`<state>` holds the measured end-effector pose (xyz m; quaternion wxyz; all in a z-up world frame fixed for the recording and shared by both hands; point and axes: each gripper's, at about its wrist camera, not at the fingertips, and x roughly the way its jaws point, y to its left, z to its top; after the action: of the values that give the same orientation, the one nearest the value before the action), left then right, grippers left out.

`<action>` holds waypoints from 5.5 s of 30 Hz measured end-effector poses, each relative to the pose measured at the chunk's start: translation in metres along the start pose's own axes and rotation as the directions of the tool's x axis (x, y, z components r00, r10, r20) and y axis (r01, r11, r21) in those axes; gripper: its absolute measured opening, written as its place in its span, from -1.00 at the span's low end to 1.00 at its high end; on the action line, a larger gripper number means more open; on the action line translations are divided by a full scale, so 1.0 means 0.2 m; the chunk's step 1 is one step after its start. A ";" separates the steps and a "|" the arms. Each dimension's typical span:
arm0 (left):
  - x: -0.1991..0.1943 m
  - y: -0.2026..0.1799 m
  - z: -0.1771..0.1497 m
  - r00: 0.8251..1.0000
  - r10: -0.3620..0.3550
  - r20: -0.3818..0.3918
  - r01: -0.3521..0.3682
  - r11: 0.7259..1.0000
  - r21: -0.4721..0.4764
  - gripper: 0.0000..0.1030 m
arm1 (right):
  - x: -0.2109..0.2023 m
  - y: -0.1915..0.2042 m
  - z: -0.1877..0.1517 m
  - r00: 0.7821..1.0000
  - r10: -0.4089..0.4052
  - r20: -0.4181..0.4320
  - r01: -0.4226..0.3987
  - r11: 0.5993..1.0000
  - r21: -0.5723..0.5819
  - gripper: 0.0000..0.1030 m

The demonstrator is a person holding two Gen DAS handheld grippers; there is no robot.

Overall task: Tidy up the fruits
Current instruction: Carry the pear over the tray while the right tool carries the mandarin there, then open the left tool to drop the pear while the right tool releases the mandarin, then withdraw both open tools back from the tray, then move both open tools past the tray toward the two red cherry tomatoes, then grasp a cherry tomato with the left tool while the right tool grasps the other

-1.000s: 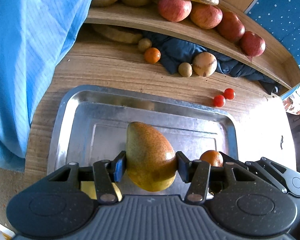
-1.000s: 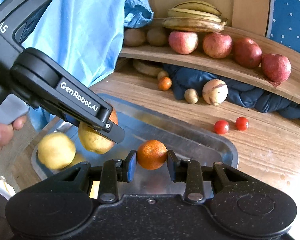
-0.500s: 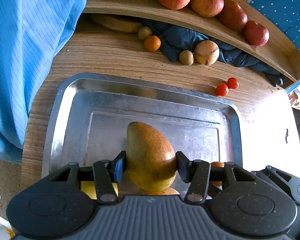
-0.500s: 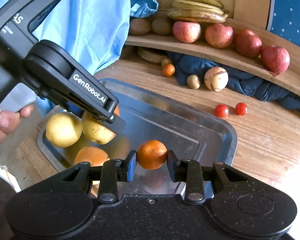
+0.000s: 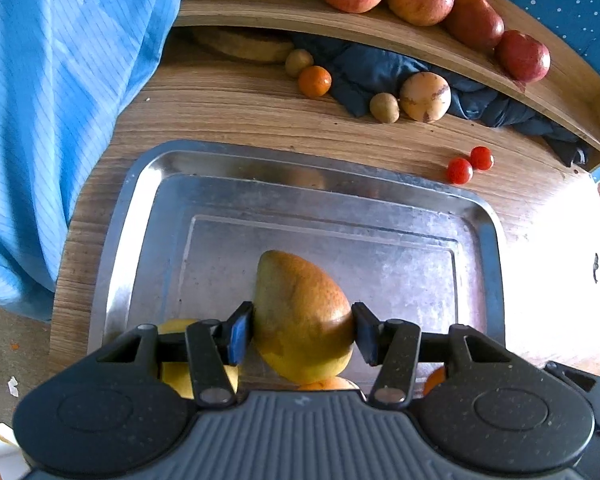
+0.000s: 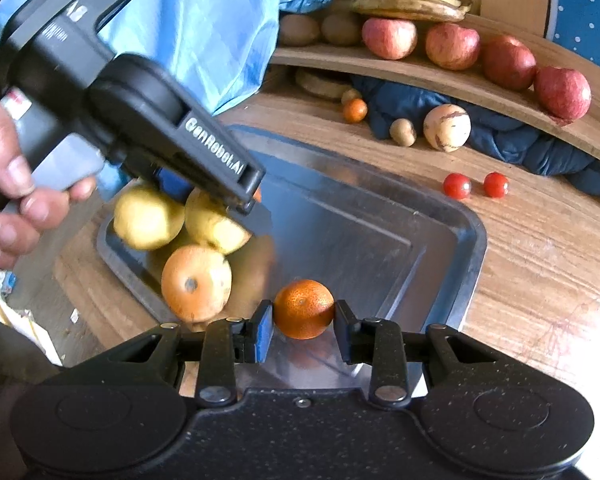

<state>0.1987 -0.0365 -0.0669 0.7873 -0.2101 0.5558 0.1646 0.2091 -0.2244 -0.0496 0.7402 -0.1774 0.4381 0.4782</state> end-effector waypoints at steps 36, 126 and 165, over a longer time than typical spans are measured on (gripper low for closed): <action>-0.36 0.15 -0.15 0.988 -0.096 0.121 0.086 0.993 0.079 0.64 | -0.15 0.14 0.00 0.996 -0.073 0.058 0.069 0.995 0.067 0.29; 0.14 -0.52 0.41 0.999 0.044 -0.009 -0.041 0.977 0.208 0.99 | 0.01 -0.62 0.17 0.910 -0.413 0.020 0.402 0.895 0.191 0.98; 0.36 -0.75 0.49 0.998 0.046 0.039 -0.055 0.955 0.292 0.26 | 0.19 -1.07 0.30 0.988 -0.029 0.153 -0.004 0.978 0.208 0.16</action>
<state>0.3757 -0.1121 -0.0834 0.8141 -0.0742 0.5666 0.1040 0.4287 -0.2648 -0.0811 0.7895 -0.0642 0.4257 0.4373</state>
